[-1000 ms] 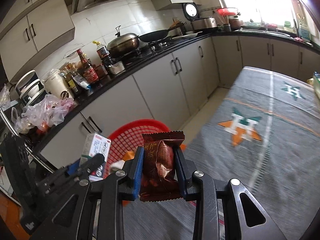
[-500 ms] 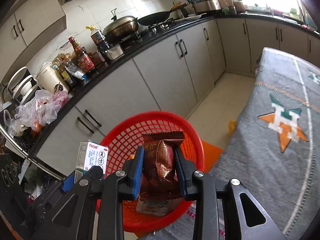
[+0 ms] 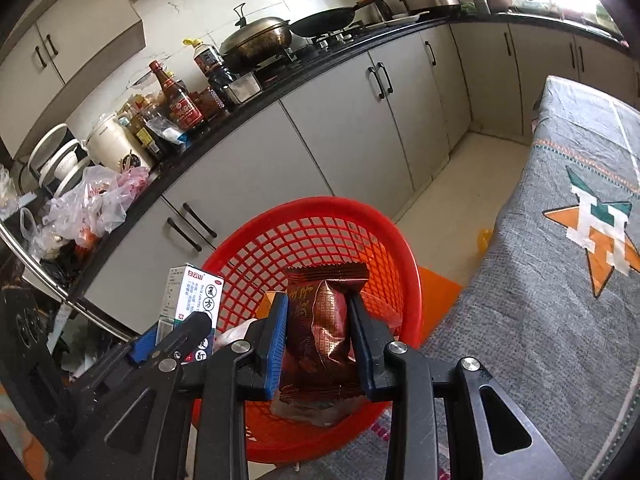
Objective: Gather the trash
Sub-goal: 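Carry the medicine box and snack wrapper over the red basket, then open both tools to drop the box and wrapper into the basket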
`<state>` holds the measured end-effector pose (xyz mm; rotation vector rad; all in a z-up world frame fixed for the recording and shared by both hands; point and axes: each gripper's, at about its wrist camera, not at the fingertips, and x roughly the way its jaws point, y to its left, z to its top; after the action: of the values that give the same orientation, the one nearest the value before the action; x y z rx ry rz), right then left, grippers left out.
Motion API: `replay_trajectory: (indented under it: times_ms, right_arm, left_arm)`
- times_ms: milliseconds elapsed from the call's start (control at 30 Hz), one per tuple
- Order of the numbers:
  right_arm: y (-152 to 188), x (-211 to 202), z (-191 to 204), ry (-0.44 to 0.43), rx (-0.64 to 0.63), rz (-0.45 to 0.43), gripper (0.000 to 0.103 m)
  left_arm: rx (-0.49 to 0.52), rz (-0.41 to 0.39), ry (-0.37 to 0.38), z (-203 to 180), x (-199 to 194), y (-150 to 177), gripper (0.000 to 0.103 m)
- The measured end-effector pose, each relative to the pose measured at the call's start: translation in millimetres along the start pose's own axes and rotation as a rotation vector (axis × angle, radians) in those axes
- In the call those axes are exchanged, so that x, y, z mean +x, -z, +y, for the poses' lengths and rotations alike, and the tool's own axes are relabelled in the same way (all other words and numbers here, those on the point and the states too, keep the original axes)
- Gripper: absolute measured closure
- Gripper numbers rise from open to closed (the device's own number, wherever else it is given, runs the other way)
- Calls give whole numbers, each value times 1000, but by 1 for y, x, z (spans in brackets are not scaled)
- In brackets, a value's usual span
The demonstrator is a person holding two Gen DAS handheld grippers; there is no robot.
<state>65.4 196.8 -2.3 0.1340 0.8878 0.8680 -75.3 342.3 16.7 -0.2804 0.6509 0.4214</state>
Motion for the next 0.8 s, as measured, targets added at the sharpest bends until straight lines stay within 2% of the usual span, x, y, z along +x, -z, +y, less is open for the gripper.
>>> replay_trajectory:
  times_ms: [800]
  right_arm:
    - [4, -1, -2, 22, -4, -2, 68]
  left_arm:
    - [22, 33, -5, -4, 13, 1, 69]
